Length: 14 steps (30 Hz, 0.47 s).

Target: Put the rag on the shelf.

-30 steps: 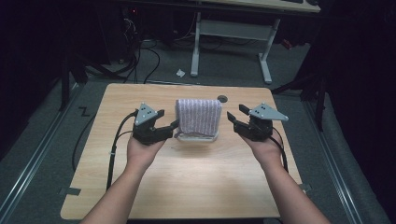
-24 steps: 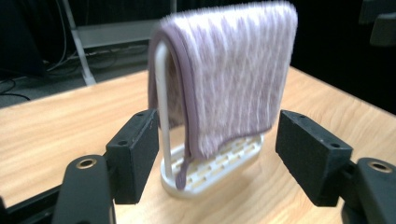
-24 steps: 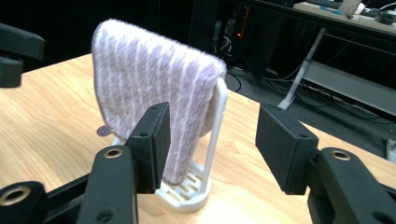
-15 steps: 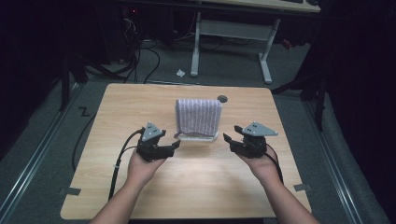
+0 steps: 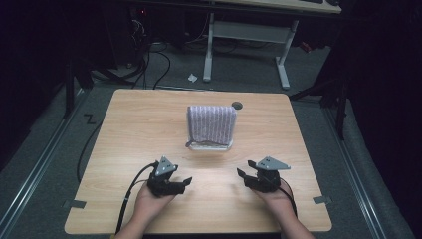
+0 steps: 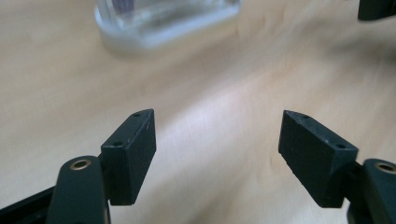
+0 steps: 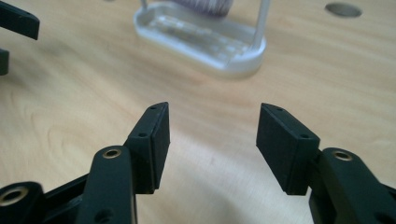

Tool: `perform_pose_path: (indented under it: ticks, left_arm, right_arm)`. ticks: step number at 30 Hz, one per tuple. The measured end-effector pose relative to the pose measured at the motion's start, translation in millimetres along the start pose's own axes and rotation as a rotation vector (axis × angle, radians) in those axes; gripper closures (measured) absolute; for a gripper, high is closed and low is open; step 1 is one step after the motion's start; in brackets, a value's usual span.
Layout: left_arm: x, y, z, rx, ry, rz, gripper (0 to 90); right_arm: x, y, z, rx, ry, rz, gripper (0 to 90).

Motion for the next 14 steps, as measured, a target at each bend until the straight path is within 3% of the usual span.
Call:
perform_pose_path:
  ticks: [1,2,4,7,8,14]
  left_arm:
    - [7.0,-7.2,-10.6,0.019,0.054,0.029,28.1]
    - [7.0,-7.2,-10.6,0.019,0.054,0.029,26.1]
    - [7.3,-10.5,-23.1,0.001,0.029,0.068,26.7]
    - [10.4,-4.2,-26.3,0.013,0.018,-0.005,28.3]
    - [10.6,-1.7,-24.7,0.018,0.02,-0.022,27.9]
    - [8.9,2.2,-22.4,0.018,0.004,-0.036,27.2]
  right_arm:
    - [13.2,4.1,-11.2,-0.007,-0.019,-0.009,43.2]
    - [13.2,4.1,-11.2,-0.007,-0.019,-0.009,43.2]
    - [21.7,5.9,-21.3,-0.029,-0.009,0.001,42.7]
    - [24.4,1.9,-27.5,-0.02,0.0,-0.012,43.2]
    - [25.7,0.1,-26.4,-0.021,0.002,0.007,42.9]
    - [26.3,0.3,-18.6,-0.025,0.004,0.015,42.5]
Point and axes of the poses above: each handheld gripper's, and its own axes: z roughly forward along the jaws, x roughly out of its underside, y roughly to its left, the point moved 3 cm from there along z, roughly forward along the jaws, and after that the axes turned 12 degrees about -y, right-handed, at the moved point
